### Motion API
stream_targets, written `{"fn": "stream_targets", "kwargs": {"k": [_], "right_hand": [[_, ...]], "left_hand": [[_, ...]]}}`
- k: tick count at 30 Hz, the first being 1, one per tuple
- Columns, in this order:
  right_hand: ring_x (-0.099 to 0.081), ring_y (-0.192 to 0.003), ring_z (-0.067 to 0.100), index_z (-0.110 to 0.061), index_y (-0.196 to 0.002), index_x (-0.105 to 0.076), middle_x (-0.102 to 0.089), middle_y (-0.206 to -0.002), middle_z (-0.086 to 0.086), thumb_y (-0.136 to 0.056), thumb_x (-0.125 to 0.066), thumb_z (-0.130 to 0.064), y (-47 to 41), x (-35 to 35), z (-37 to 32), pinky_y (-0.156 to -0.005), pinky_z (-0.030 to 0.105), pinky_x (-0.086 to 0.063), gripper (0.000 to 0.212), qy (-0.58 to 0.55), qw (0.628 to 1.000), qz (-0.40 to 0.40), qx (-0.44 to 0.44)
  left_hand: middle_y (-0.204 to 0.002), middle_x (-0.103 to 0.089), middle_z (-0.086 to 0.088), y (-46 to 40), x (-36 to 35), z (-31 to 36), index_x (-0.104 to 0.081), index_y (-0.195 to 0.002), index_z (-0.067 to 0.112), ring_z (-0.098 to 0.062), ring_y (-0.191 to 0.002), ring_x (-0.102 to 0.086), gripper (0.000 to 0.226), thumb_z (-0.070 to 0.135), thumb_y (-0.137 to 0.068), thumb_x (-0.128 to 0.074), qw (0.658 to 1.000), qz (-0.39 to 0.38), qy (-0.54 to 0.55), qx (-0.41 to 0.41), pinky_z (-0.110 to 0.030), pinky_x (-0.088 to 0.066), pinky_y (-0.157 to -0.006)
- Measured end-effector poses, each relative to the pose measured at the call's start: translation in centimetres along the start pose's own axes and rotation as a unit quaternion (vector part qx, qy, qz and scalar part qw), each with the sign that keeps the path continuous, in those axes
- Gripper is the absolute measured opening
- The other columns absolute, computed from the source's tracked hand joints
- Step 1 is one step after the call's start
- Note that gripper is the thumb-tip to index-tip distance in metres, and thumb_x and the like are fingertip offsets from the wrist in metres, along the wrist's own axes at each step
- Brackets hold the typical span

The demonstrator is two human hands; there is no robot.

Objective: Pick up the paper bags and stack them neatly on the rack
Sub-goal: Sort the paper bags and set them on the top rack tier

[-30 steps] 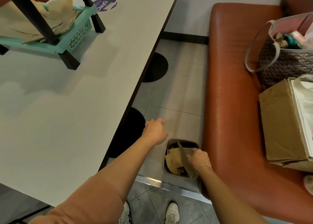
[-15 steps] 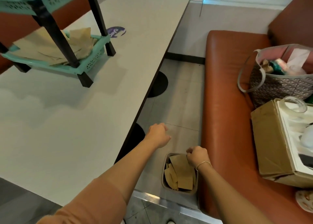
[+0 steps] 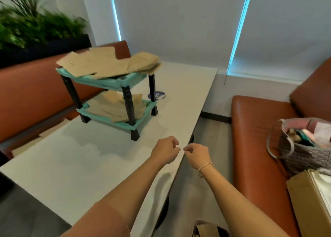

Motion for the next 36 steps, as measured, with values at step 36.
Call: {"fn": "stream_targets", "kwargs": {"k": [36], "right_hand": [[-0.057,-0.104,0.018,-0.021,-0.118,-0.062,-0.064,-0.112,0.001,-0.088,-0.054,-0.021,-7.7,1.4,-39.6,-0.090,0.027,-0.045,0.031,0.038,0.967,0.121,0.222]], "left_hand": [[-0.100,-0.061,0.008,-6.4,37.9,-11.7,-0.059,-0.110,0.022,-0.011,-0.094,-0.056,0.020,0.024,-0.091,-0.054,0.968,0.243,0.009,-0.057,-0.032,-0.051,-0.084]]}}
Point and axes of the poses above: each hand's wrist, its own y-axis away from the middle knuckle, its own x-axis out of the back of the hand, z = x × y, the point moved 9 cm from there along -y, towards the middle knuckle
